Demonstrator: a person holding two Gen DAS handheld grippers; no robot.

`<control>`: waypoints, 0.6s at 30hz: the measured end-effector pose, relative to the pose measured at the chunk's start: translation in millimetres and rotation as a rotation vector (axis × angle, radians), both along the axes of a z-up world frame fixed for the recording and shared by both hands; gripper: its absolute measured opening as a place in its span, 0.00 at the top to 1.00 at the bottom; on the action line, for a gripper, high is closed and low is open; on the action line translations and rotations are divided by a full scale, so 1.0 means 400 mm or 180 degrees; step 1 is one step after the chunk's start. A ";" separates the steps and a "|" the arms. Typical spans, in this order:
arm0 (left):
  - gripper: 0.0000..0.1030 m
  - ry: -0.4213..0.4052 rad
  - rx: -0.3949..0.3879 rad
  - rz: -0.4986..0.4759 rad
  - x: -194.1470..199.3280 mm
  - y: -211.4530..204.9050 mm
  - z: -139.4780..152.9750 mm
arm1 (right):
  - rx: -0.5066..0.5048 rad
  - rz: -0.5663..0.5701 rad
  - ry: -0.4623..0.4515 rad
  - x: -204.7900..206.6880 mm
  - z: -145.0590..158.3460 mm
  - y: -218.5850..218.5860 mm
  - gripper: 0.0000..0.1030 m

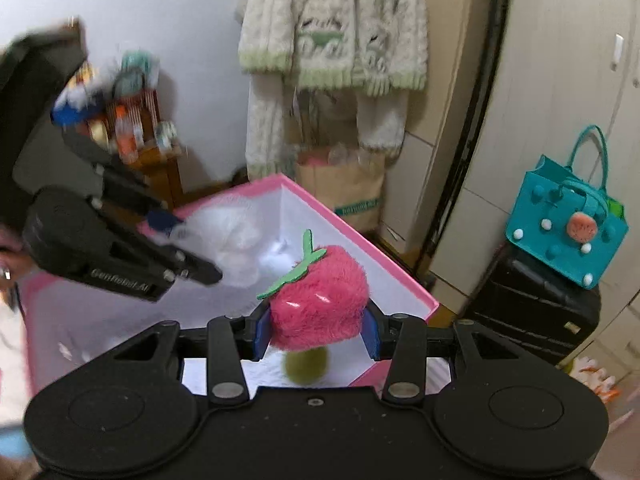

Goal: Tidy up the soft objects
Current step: 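Open both grippers to drop the strawberry and puff into the box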

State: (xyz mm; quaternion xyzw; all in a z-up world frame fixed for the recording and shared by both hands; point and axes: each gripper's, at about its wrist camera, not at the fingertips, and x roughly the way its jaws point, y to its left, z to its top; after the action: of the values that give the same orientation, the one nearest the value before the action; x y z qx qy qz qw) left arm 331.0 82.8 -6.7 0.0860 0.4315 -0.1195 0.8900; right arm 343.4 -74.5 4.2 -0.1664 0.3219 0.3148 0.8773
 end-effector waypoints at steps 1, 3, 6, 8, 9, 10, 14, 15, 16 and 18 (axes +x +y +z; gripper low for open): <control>0.69 0.0008 0.0021 0.0013 0.017 -0.004 -0.008 | -0.0105 0.0034 0.0004 0.010 -0.005 0.009 0.52; 0.69 0.0054 0.0048 0.0022 0.047 -0.010 -0.022 | -0.0307 0.0113 0.0017 0.024 -0.016 0.027 0.52; 0.69 0.0093 0.0125 -0.0001 0.077 -0.030 -0.041 | -0.0555 0.0179 0.0010 0.032 -0.032 0.046 0.52; 0.68 0.0111 0.0155 0.0002 0.095 -0.044 -0.052 | -0.0677 0.0209 0.0006 0.038 -0.042 0.060 0.52; 0.68 0.0116 0.0154 0.0006 0.102 -0.049 -0.056 | -0.0745 0.0211 -0.0003 0.041 -0.048 0.066 0.51; 0.68 0.0110 0.0145 0.0016 0.109 -0.053 -0.061 | -0.0804 0.0210 -0.0029 0.047 -0.051 0.073 0.51; 0.65 0.0090 0.0152 0.0072 0.129 -0.061 -0.084 | -0.0984 0.0168 -0.0109 0.059 -0.062 0.079 0.49; 0.61 0.0105 0.0145 0.0074 0.133 -0.061 -0.090 | -0.0977 0.0166 -0.0086 0.064 -0.062 0.081 0.49; 0.60 0.0123 0.0123 0.0076 0.135 -0.060 -0.094 | -0.0961 0.0167 -0.0059 0.067 -0.062 0.082 0.48; 0.55 0.0129 0.0087 0.0067 0.142 -0.058 -0.098 | -0.0961 0.0141 -0.0064 0.066 -0.066 0.081 0.46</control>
State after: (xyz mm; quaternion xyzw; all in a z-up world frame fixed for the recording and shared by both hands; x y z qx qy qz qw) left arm 388.0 59.7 -45.8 0.0911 0.4519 -0.1059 0.8811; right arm 369.7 -42.3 -22.3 -0.3066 0.3531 0.2804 0.8383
